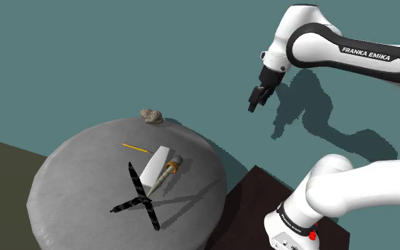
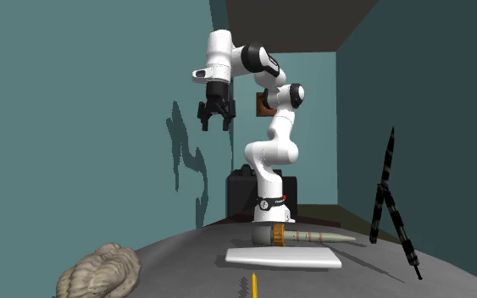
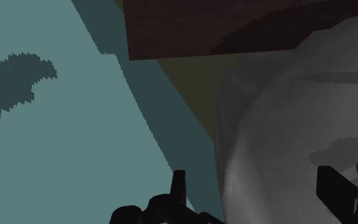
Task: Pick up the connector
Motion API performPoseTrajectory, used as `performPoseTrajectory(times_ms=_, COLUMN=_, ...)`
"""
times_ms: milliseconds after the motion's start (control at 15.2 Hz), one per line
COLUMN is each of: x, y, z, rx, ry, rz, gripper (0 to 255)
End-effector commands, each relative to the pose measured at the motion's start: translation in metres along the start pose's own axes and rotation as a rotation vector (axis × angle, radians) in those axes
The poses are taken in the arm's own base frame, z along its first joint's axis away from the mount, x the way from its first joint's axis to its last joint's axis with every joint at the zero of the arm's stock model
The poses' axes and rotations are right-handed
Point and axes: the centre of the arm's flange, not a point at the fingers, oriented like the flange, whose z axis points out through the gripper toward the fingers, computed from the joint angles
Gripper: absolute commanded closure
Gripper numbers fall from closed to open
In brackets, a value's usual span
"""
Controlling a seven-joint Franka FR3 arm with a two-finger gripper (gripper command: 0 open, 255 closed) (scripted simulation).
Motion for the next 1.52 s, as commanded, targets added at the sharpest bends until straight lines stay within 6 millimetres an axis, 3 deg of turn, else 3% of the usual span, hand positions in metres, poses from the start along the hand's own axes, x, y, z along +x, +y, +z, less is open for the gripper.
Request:
performPoseTrajectory(times_ms=0, x=0.0, y=0.0, z=0.0, rx=0.0, ry=0.0, rz=0.0, gripper=0)
performPoseTrajectory(times_ms=726, x=0.018, y=-0.128, z=0.073, rx=-0.023, ry=-0.016, rz=0.256, gripper=0)
performPoseTrajectory(times_ms=1452, x=0.065, y=-0.245, z=0.149, rx=-0.046, ry=-0.033, rz=0.512, gripper=0)
